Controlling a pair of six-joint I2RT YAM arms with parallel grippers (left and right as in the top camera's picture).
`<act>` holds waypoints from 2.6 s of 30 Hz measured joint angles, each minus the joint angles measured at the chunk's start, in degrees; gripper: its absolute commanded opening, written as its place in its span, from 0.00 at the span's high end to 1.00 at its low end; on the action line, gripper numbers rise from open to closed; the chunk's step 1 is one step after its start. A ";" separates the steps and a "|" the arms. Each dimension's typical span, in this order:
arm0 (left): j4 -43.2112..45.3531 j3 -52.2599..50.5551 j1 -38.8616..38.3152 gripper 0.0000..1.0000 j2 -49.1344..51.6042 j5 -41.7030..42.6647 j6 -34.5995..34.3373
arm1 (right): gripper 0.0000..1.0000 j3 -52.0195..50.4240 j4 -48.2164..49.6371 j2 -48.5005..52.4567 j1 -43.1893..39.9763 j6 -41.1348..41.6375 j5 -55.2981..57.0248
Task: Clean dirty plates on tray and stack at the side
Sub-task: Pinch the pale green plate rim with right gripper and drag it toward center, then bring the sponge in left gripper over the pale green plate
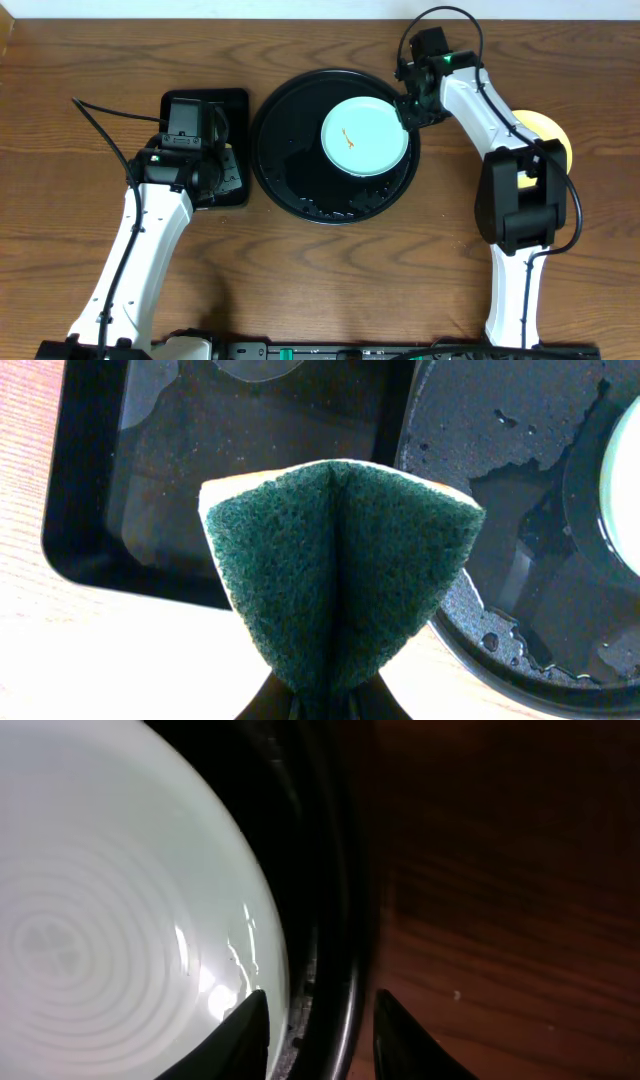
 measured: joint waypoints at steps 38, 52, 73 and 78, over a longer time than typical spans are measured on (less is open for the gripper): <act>0.02 0.00 0.00 0.92 0.00 0.00 0.00 | 0.99 -5.88 7.43 -0.44 3.26 3.89 -3.17; 2.10 0.00 0.00 0.92 0.00 0.02 -0.02 | 0.99 -6.45 2.01 -10.95 4.37 11.06 2.14; 14.10 -0.02 -5.18 0.92 0.28 16.79 0.02 | 0.99 -10.67 -0.11 -12.22 7.80 17.97 6.29; 19.19 -0.02 -10.97 0.92 3.28 17.90 -0.28 | 0.99 -10.86 0.00 -12.22 7.80 17.33 6.27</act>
